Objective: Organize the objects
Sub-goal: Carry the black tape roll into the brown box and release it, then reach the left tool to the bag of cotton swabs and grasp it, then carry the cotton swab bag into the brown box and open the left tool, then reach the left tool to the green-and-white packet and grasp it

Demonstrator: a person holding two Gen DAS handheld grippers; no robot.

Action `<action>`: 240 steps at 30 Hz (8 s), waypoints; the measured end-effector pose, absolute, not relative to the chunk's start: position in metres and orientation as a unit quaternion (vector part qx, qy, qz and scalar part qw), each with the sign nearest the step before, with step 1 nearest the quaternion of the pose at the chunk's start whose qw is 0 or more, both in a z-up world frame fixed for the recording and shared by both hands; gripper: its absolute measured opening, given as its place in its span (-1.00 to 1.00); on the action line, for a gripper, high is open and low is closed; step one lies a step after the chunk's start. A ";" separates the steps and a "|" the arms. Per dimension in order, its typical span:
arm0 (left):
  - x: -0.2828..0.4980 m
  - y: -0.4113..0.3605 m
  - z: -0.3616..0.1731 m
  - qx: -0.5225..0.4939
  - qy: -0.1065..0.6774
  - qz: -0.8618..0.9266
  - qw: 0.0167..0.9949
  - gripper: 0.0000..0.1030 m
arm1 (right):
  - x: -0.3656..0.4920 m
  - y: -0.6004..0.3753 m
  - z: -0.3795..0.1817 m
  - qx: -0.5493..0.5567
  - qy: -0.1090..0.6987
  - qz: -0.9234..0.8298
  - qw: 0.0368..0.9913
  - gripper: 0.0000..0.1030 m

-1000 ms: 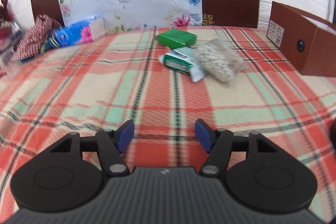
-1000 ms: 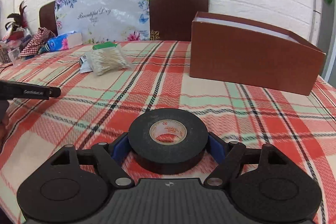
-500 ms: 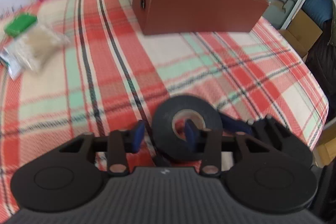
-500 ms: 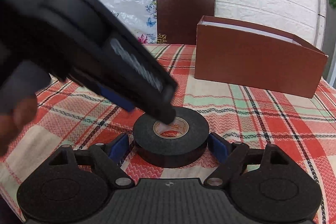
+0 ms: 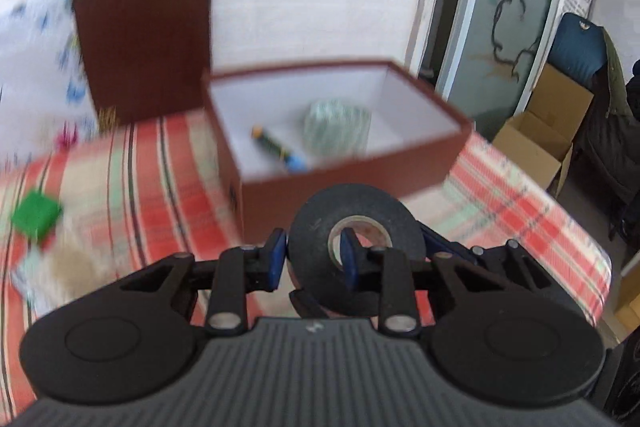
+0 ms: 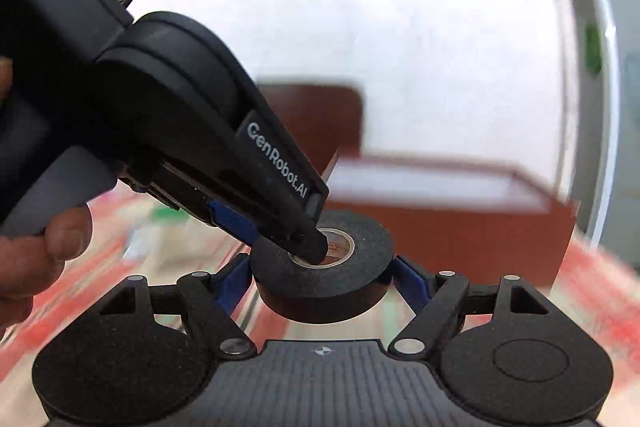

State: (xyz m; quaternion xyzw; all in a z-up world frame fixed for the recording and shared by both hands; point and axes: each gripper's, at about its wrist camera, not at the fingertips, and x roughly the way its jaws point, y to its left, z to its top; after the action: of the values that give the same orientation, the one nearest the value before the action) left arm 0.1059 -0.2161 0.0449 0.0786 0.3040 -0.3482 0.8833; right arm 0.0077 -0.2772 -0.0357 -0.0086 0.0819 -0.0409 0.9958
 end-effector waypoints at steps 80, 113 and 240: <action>0.137 0.050 -0.085 -0.008 0.310 -0.014 0.951 1.00 | 0.129 -0.164 -0.073 -0.001 0.279 0.119 0.953 -0.70; 0.126 0.049 -0.083 0.003 0.308 -0.007 0.951 1.00 | 0.038 -0.184 -0.075 0.033 0.282 0.162 0.945 0.69; 0.125 -0.112 -0.054 -0.134 0.501 -0.262 0.814 0.20 | 0.035 -0.242 -0.081 -0.021 0.294 0.082 0.952 0.80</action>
State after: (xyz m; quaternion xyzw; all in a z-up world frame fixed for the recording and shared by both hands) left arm 0.1248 -0.1124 -0.0542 -0.1336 0.5006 -0.2620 0.8142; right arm 0.0355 -0.2424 -0.0811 -0.0213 0.2945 0.0818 0.9519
